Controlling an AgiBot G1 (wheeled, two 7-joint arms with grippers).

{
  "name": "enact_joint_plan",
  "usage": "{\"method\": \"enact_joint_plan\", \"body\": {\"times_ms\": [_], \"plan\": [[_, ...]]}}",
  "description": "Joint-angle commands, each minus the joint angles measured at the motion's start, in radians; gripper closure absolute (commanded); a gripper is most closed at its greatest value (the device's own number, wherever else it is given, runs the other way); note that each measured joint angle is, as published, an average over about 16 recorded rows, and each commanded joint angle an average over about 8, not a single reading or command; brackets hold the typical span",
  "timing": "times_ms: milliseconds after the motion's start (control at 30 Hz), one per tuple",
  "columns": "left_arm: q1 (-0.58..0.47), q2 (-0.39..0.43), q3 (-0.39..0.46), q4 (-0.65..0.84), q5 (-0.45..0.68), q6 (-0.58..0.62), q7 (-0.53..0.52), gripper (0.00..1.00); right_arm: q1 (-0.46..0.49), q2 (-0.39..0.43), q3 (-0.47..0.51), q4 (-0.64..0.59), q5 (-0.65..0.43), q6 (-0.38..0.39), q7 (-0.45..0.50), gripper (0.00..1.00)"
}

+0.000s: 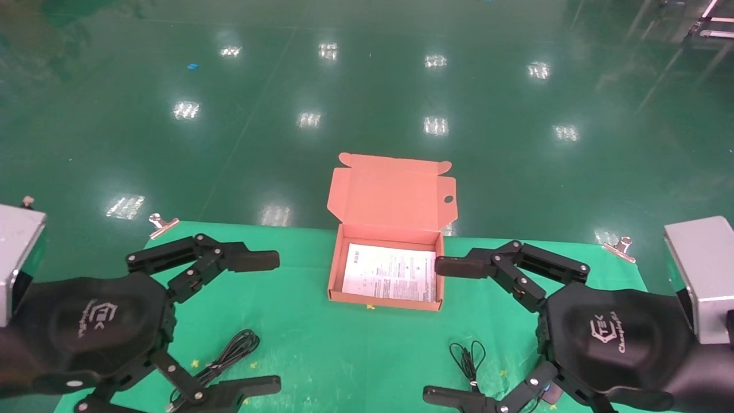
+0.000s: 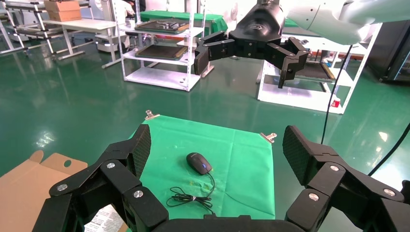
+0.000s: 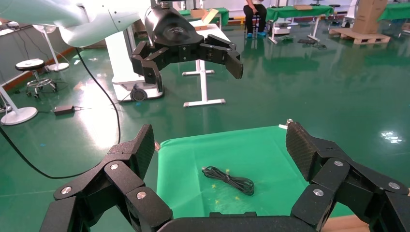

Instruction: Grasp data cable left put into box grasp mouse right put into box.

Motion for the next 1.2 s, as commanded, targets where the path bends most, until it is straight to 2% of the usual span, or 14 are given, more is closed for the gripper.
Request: {"method": "enact_joint_plan", "body": {"times_ms": [33, 800, 1000, 1200], "plan": [[0.000, 0.000, 0.000, 0.000, 0.000, 0.000, 0.000, 0.00, 0.000, 0.000, 0.000, 0.000, 0.000, 0.000, 0.000, 0.00], [-0.008, 0.015, 0.024, -0.004, 0.032, 0.008, -0.006, 0.00, 0.004, 0.004, 0.000, -0.005, -0.011, 0.002, -0.008, 0.00], [-0.045, 0.026, 0.073, -0.003, 0.130, 0.008, -0.026, 0.00, 0.034, 0.017, -0.021, -0.006, -0.089, 0.008, -0.015, 0.00], [-0.130, 0.033, 0.152, -0.018, 0.338, 0.009, -0.041, 0.00, 0.133, 0.022, -0.089, 0.019, -0.286, -0.007, -0.018, 0.00]]}}
